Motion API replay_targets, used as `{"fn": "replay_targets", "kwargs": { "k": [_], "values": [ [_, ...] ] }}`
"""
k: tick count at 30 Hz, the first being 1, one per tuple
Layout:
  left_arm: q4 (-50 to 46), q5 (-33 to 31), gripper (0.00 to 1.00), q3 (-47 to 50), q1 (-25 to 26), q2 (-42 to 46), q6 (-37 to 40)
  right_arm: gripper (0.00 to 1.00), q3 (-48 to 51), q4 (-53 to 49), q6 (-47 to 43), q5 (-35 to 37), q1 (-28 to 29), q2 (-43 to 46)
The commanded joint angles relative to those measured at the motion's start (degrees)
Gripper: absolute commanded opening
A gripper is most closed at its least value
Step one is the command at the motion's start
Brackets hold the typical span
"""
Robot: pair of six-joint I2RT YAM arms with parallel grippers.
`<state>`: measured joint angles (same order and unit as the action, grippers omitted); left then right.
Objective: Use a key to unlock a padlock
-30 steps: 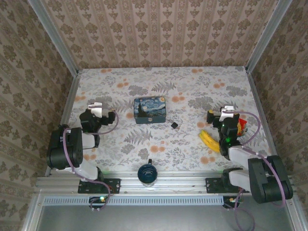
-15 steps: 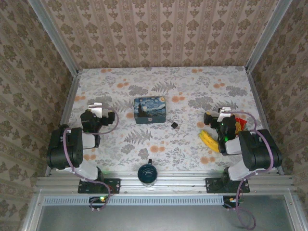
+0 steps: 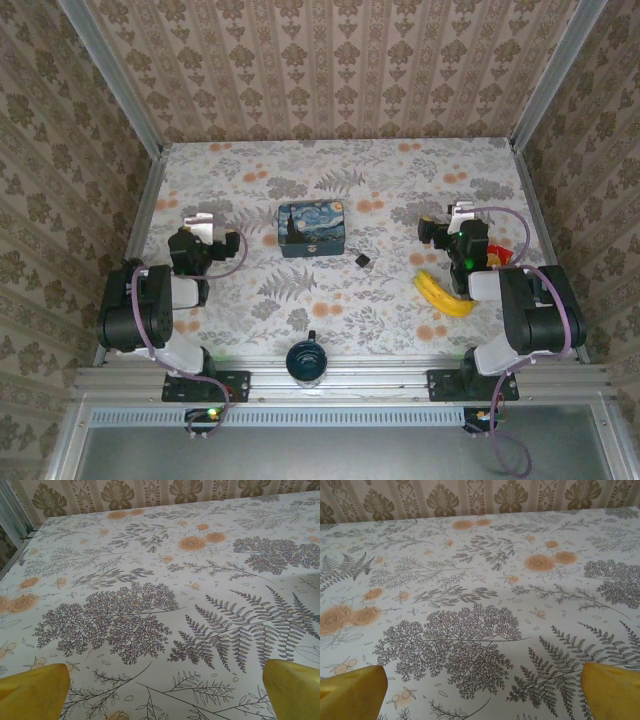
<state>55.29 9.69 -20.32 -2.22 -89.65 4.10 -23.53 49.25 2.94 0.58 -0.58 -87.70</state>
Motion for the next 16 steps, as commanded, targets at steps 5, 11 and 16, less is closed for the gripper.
{"fn": "replay_targets", "kwargs": {
  "k": [5, 11, 16],
  "values": [
    [-1.2, -0.5, 1.0, -1.5, 0.4, 0.4, -0.4, 1.0, 0.0, -1.1, -1.0, -0.9, 0.2, 0.2],
    [-1.4, -1.0, 1.0, -1.6, 0.6, 0.4, -0.2, 1.0, -0.1, -1.1, -1.0, -0.9, 0.2, 0.2],
    [-1.5, -1.4, 1.0, -1.7, 0.8, 0.4, -0.1, 1.0, -0.1, -1.0, -1.0, -0.9, 0.2, 0.2]
  ]
}}
